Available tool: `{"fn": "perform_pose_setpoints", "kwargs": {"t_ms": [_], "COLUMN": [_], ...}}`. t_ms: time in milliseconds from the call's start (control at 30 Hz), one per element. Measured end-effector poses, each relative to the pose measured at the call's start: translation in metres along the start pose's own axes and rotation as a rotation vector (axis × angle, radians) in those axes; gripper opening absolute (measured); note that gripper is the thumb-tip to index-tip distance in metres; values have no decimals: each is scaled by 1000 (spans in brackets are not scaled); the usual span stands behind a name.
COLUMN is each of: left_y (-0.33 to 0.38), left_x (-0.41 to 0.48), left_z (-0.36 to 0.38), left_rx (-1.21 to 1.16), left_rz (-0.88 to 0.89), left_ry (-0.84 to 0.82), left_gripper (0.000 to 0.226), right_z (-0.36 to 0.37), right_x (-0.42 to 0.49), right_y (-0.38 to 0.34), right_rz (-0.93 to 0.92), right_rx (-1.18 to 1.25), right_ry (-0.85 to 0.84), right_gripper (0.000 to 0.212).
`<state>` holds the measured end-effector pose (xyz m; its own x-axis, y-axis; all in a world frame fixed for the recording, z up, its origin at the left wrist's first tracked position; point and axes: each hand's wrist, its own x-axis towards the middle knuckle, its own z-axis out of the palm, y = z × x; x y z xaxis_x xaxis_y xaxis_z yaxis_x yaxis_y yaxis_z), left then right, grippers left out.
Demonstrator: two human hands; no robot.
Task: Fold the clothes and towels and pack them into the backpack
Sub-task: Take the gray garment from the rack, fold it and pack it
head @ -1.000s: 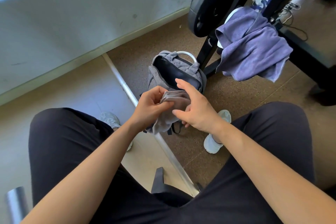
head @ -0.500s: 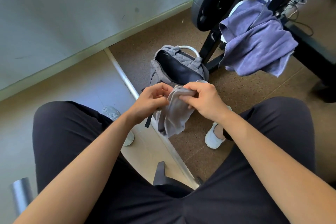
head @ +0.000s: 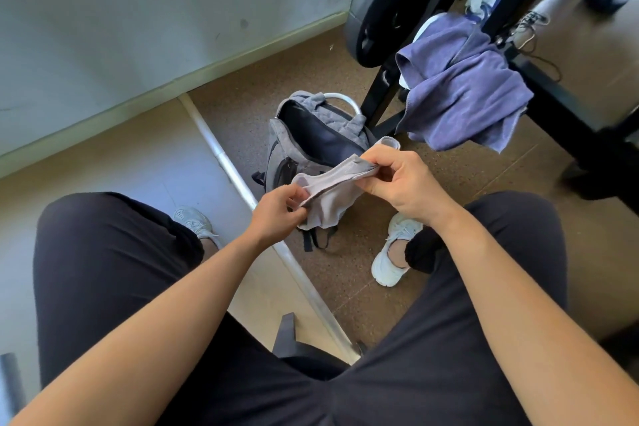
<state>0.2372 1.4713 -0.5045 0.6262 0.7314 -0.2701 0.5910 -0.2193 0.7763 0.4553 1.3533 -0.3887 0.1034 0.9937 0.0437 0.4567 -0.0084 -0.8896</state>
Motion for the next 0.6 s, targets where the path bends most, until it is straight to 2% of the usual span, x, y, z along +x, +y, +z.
{"fn": "perform_pose_setpoints", "kwargs": {"t_ms": [67,200,333,433,500,600], "left_y": [-6,-12,-20,-25,-26,-19], "left_x": [3,3,1,0,1,5], "left_z": [2,1,-3,-2,1,5], "left_rx": [75,132,109,185,264,233], "left_rz": [-50,-170,-285,-274,-194,-54], "left_ry": [-2,-23,-162,-164,-61,38], "left_gripper": [18,25,14,10,29,74], "right_z": [-6,-18,-23,-22,-22,-22], "right_x": [-2,-6,-9,-8,-8,-6], "right_y": [1,5,12,14,14,13], "right_rz": [-5,-5,9,5,6,11], "right_rx": [23,57,84,69,72,95], "right_ry": [11,61,117,113,104,100], "right_gripper": [17,16,18,21,19,18]}}
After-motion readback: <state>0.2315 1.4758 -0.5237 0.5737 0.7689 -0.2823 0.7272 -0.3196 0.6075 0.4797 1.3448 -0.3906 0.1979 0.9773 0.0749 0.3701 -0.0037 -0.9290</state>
